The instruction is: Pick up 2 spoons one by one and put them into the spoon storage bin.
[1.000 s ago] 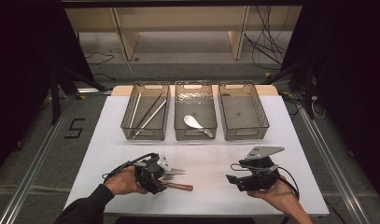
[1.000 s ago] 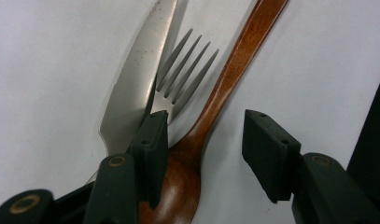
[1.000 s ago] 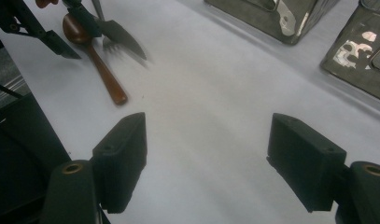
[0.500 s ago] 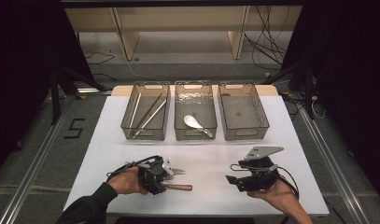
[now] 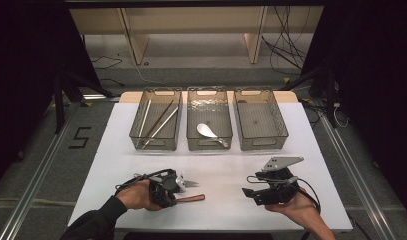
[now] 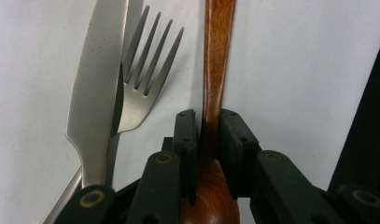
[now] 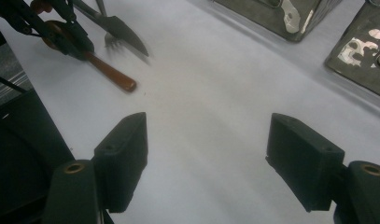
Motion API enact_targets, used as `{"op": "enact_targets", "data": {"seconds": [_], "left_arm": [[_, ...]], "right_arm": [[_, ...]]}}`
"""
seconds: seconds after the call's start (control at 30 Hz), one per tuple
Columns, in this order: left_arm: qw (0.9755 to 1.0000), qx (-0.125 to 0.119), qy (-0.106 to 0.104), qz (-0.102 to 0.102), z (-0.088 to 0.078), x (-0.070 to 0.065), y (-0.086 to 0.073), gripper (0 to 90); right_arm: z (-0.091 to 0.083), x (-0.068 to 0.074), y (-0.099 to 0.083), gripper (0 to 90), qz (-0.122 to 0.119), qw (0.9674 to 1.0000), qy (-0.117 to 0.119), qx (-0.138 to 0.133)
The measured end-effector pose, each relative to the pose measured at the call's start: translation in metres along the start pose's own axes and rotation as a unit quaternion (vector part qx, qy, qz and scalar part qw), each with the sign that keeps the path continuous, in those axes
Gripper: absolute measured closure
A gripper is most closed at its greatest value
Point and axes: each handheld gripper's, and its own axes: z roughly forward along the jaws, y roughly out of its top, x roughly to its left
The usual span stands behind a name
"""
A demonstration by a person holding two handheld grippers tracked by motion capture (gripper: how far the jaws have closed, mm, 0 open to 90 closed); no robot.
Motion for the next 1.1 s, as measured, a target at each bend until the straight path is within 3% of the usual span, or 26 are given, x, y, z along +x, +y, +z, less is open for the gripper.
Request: {"op": "enact_targets", "data": {"seconds": [0.2,0.4,0.73,1.0,1.1], "left_arm": [[0.9999,-0.005,0.000,0.014,0.000,-0.002,-0.001,79.0],[0.9999,-0.010,0.001,0.010,-0.002,-0.002,-0.001,80.3],[0.9998,-0.017,-0.004,-0.006,-0.010,-0.002,-0.002,81.1],[0.9986,-0.043,-0.015,-0.027,-0.020,0.001,-0.004,81.4],[0.9969,-0.062,-0.024,-0.041,-0.024,0.002,-0.006,81.4]], "right_arm": [[0.000,0.000,0.000,30.3,0.000,1.0000,0.001,0.001],[0.000,-0.001,0.000,30.5,0.001,1.0000,0.000,0.001],[-0.001,-0.001,0.000,30.6,0.003,1.0000,0.000,-0.001],[-0.001,0.000,0.000,30.6,0.003,1.0000,0.000,-0.001],[-0.001,0.000,0.000,30.5,0.004,1.0000,0.000,-0.002]]}}
